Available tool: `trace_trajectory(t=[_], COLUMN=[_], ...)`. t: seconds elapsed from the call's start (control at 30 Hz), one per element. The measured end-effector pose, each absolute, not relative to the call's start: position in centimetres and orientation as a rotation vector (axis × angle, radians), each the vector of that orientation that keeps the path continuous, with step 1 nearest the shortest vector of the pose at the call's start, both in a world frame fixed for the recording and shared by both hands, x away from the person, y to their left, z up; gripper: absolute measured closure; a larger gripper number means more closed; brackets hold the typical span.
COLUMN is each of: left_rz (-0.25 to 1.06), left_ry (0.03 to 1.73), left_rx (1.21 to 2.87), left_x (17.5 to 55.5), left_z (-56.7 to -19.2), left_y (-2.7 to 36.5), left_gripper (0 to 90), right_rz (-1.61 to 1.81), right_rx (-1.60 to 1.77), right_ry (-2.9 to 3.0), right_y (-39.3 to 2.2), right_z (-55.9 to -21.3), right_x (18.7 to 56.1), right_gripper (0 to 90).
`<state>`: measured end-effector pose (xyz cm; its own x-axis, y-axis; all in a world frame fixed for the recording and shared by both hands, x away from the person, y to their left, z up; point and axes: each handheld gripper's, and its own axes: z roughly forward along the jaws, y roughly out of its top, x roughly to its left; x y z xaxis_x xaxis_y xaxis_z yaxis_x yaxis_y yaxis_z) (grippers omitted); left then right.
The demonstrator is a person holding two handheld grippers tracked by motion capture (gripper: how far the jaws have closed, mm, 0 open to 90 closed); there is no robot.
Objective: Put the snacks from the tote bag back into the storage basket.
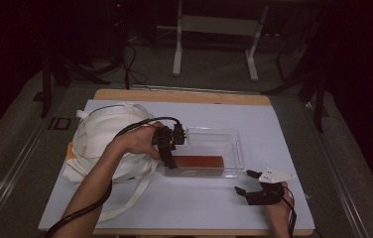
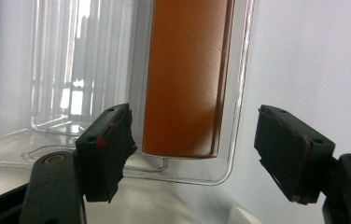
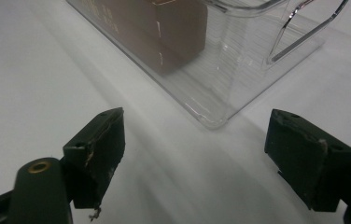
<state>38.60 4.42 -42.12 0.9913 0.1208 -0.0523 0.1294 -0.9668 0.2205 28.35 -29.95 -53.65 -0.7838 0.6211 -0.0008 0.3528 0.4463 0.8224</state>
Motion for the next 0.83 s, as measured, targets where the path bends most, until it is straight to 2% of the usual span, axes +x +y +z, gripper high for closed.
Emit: trace_trajectory(t=[0.53, 0.83], left_rz=[-0.008, 0.05], left_ry=[0.189, 0.193], left_rx=[2.851, 2.728], left_x=[38.3, 37.4], left_z=[-41.1, -40.5], left_y=[4.9, 5.7], left_gripper=[28.1, 28.1], right_rz=[1.263, 1.265], right_rx=[0.837, 0.839], right_ry=[2.396, 2.394], right_y=[-30.0, -30.0], right_z=[-53.6, -53.6], right_x=[28.3, 28.3], right_gripper=[19.8, 19.8])
